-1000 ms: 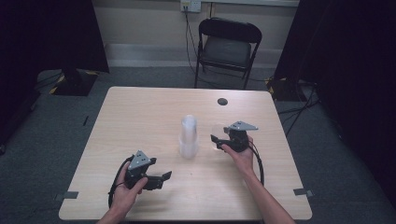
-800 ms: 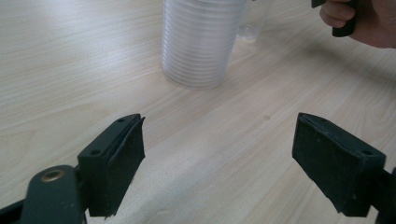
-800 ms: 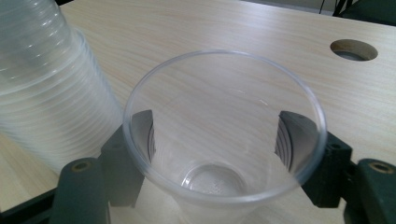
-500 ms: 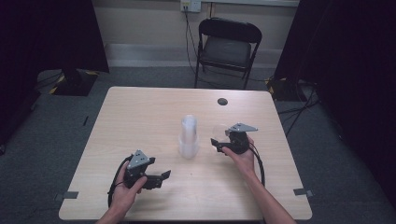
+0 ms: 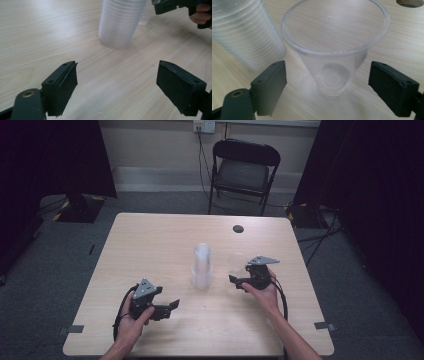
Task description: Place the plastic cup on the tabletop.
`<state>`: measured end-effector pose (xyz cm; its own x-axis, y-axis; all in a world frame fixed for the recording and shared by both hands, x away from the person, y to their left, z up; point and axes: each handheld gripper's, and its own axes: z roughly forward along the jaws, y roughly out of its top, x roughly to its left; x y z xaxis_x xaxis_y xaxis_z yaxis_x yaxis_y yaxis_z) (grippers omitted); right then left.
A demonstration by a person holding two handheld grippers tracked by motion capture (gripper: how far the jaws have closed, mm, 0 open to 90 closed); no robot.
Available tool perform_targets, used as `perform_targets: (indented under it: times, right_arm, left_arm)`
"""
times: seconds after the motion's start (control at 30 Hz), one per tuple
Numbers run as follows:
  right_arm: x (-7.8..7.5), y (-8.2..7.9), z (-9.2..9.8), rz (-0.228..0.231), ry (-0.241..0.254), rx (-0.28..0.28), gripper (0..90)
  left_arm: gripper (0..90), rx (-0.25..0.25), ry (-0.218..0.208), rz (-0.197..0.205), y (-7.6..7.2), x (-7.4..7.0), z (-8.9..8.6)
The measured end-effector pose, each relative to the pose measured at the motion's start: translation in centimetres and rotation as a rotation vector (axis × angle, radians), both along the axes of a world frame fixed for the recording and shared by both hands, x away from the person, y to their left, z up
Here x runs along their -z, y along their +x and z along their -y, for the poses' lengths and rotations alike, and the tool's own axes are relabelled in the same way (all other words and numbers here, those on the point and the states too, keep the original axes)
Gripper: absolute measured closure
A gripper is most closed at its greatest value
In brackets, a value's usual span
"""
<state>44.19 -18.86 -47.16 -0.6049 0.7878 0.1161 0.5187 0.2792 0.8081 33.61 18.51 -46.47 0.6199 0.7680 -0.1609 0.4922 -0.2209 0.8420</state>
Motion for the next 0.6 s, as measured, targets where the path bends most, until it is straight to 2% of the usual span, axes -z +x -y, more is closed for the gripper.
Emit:
perform_targets:
  times: [0.3, 0.6]
  right_arm:
    - [-0.7, -2.1, 1.7, -0.012, 0.020, 0.007, 15.2]
    - [-1.7, -5.1, 3.6, -0.010, 0.030, 0.025, 16.2]
  left_arm:
    - [17.0, -0.008, 0.009, -0.015, 0.1, 0.1, -0.1]
    - [17.1, -0.016, 0.014, -0.019, 0.2, 0.2, -0.2]
